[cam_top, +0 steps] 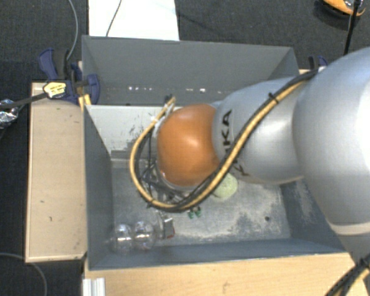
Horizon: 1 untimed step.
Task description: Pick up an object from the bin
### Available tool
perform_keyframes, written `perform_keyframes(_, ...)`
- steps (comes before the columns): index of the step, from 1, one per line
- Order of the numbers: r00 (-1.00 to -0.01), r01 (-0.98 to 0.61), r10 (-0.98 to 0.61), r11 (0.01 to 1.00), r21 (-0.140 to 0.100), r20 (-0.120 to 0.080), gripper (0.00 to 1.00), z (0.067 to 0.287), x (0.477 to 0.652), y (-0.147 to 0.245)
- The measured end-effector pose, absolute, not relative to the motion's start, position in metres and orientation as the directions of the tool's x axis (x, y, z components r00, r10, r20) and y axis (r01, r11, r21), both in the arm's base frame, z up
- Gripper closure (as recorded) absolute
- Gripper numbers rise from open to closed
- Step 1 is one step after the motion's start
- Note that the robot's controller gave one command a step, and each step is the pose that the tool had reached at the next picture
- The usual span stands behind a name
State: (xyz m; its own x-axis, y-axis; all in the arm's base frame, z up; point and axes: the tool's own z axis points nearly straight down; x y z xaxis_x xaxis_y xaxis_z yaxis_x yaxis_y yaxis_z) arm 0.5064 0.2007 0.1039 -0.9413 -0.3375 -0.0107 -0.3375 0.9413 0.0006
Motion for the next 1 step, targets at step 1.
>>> perform_keyframes(1, -0.891, -0.453, -0.453, 0.891, 0.002, -0.005, 0.0, 0.0753, 0.4925, 0.1796)
